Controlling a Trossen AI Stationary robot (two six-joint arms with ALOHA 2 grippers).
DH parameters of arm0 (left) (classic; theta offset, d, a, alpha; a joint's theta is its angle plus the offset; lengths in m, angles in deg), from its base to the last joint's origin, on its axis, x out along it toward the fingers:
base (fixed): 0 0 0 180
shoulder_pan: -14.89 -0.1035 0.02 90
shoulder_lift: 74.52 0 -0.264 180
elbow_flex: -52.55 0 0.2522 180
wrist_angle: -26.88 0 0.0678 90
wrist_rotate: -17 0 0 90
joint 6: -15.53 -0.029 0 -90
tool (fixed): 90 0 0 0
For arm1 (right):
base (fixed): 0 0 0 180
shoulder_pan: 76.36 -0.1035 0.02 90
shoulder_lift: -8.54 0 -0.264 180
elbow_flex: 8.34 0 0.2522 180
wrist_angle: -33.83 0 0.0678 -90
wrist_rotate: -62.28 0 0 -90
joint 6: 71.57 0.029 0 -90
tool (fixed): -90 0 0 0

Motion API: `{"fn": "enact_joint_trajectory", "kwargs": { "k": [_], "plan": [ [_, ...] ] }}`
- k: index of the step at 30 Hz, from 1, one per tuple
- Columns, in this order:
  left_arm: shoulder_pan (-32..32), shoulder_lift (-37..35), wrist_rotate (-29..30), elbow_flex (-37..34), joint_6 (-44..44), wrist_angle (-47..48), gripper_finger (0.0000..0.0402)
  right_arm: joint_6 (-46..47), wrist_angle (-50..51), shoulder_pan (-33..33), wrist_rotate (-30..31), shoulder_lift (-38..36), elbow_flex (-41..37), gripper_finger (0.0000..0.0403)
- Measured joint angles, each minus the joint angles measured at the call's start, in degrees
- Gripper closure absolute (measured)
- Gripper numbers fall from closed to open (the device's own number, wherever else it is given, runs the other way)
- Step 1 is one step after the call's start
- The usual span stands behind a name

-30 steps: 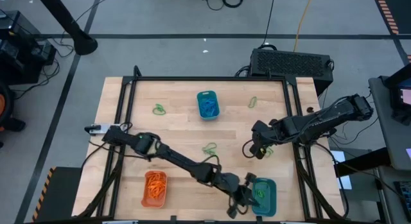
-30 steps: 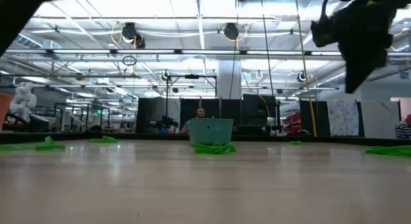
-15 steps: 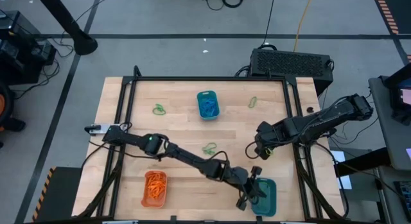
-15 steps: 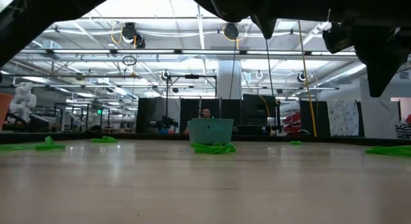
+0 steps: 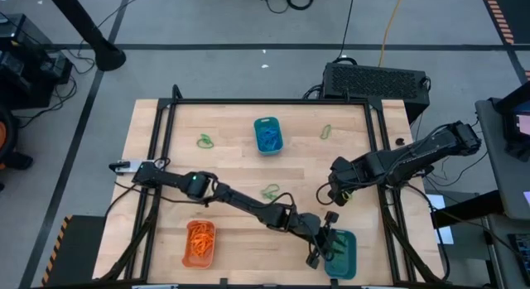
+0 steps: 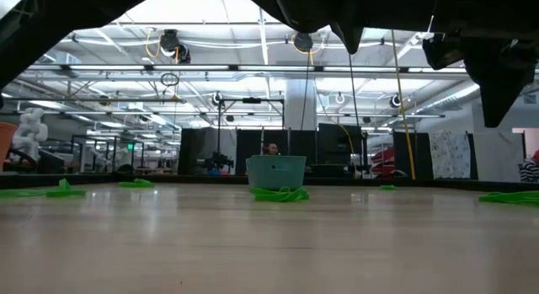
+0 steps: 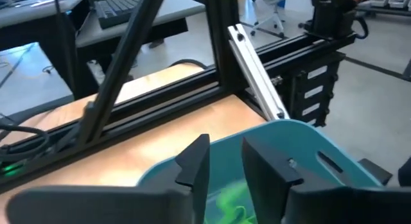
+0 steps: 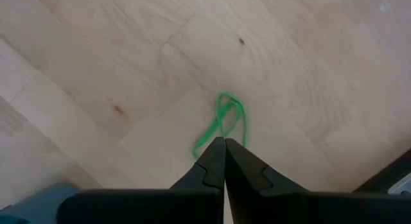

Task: Sort rubber bands into baskets
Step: Put the green rubber band into the bottom bin

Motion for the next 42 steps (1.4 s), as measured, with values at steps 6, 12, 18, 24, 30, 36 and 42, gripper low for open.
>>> {"fn": "enact_joint_trajectory", "kwargs": {
  "k": [6,12,18,24,30,36,42],
  "plan": [
    [0.0,0.0,2.7,0.0,0.3,0.7,0.0270,-0.3,-2.1,0.0,0.0,0.0,0.0,0.0403],
    [-0.1,-3.5,6.3,0.0,-1.3,12.5,0.0262,-0.2,-2.7,0.0,-0.1,0.0,0.0,0.0403],
    [0.6,-8.1,6.9,0.0,-4.8,34.9,0.0262,-0.2,-2.5,0.0,0.1,0.0,0.0,0.0403],
    [1.2,-14.7,12.5,0.0,-4.2,64.0,0.0263,-0.4,-2.6,0.0,0.1,0.0,0.0,0.0403],
    [0.5,-21.8,13.5,-3.6,-1.5,79.5,0.0263,-0.1,-3.6,0.0,2.7,0.0,0.0,0.0403],
    [-4.6,-36.1,15.3,-23.0,1.2,79.5,0.0263,-0.6,-6.2,0.0,3.0,0.0,0.0,0.0403],
    [-12.2,-55.5,16.9,-48.6,9.4,74.9,0.0263,-3.5,-9.2,-0.1,4.0,0.0,0.0,0.0403]
  ]
}}
